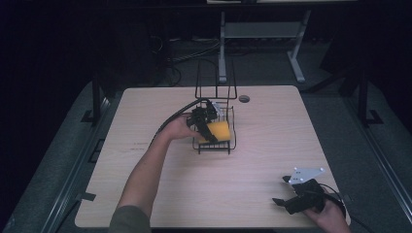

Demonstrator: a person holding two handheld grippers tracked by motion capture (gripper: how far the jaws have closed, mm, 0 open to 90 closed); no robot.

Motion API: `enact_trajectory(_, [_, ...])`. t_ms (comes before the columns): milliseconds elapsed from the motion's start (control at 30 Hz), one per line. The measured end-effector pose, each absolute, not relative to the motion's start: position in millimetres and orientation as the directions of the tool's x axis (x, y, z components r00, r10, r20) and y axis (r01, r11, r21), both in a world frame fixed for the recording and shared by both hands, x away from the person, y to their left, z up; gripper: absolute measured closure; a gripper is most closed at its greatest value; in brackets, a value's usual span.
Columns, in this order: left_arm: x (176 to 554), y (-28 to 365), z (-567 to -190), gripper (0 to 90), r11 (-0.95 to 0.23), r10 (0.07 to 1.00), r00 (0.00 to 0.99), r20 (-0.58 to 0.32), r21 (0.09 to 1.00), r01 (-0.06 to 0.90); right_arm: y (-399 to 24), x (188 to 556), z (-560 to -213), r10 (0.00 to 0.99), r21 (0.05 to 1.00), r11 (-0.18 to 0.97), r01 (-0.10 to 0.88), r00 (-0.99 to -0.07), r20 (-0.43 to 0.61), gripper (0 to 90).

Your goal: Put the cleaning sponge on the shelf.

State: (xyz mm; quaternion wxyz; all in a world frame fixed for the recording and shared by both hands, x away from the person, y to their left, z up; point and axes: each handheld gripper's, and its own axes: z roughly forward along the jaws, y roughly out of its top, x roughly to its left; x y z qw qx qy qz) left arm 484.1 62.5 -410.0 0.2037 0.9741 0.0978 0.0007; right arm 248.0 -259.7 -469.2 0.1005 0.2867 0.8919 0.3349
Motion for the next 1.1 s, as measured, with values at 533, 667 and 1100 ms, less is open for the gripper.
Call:
enact_trajectory(533, [484, 63, -409, 18.9, -0.897, 0.200, 0.979, -0.042, 0.394, 0.200, -259, 248, -469, 0.573, 0.652, 0.618, 0.439, -0.820, 0.010, 13.8])
enact_trajectory(667, [484, 63, -408, 18.6, -0.894, 0.199, 0.979, -0.036, 0.402, 0.197, -259, 248, -469, 0.571, 0.652, 0.618, 0.440, -0.821, 0.012, 13.8])
enact_trajectory(1100, [484, 64, -399, 18.4, -0.876, 0.206, 0.978, -0.030, 0.440, 0.198, -258, 248, -470, 0.574, 0.648, 0.619, 0.444, -0.819, 0.013, 13.8])
